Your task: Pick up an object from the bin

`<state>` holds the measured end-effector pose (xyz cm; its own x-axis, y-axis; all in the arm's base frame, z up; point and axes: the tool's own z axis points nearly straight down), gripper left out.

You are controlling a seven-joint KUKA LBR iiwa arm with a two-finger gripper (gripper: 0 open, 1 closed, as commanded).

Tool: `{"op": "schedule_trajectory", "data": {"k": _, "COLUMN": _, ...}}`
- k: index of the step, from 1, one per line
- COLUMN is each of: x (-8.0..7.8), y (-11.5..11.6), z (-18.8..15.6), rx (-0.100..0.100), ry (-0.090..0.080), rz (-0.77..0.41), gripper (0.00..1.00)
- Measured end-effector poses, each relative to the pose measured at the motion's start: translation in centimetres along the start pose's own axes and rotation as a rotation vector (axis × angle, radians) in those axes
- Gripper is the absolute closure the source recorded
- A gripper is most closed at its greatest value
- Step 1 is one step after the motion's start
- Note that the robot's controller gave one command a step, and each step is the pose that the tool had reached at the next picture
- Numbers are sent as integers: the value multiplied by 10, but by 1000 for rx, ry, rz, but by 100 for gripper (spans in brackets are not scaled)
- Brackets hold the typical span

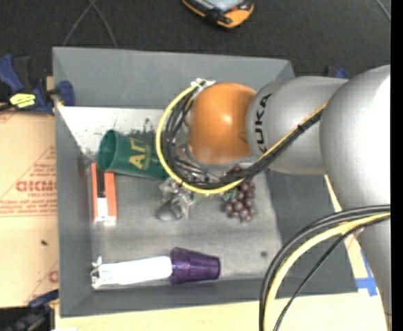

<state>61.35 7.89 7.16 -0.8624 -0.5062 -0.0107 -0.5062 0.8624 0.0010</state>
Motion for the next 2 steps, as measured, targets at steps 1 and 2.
{"op": "schedule_trajectory", "data": {"k": 1, "x": 0, "y": 0, "z": 0, "rx": 0, "ry": 0, "rz": 1, "gripper": 100}}
{"op": "schedule_trajectory", "data": {"k": 2, "x": 0, "y": 0, "z": -21, "rx": 0, "ry": 0, "rz": 2, "gripper": 100}}
